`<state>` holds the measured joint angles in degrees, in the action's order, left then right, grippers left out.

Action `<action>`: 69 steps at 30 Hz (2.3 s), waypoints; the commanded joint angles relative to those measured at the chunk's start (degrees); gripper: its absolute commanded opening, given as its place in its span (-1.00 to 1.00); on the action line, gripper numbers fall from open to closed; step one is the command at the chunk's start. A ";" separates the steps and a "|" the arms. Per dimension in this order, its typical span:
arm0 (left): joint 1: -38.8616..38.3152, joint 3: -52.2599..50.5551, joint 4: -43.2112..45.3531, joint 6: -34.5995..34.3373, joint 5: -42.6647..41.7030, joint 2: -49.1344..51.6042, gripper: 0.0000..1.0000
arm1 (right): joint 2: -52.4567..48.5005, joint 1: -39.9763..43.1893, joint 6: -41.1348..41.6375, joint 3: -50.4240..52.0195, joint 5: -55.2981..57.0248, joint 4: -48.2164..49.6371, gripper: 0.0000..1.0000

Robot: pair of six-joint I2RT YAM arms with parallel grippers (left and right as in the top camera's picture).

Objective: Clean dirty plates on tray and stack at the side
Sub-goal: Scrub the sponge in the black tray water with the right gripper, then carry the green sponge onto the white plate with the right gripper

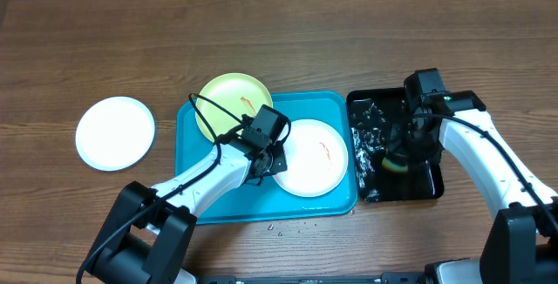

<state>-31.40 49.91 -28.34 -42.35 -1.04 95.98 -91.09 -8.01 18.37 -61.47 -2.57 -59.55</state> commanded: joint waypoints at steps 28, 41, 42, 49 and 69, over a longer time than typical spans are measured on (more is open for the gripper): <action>0.00 -1.29 -4.63 -8.46 2.75 1.51 -0.57 | 0.09 -0.02 -0.63 0.02 -0.09 2.84 -0.93; -0.11 -1.29 -4.48 -8.44 -2.16 1.51 -0.81 | 0.11 -0.02 -2.60 2.25 2.32 3.26 -0.93; -0.11 -1.29 -4.50 -8.41 -2.01 1.51 -0.81 | 0.11 0.07 -2.60 0.90 2.27 1.99 -0.93; -0.11 -1.29 -4.44 -8.44 -1.53 1.51 -0.77 | 0.11 -1.05 -2.60 -10.69 -11.04 -6.47 -0.93; -0.11 -1.29 -4.63 -8.39 -0.85 1.51 -0.92 | -5.44 -25.75 -3.67 0.42 11.98 18.88 -0.92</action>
<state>-31.40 50.17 -31.94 -51.92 -3.20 95.79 -95.15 -32.53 16.19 -61.49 1.65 -42.02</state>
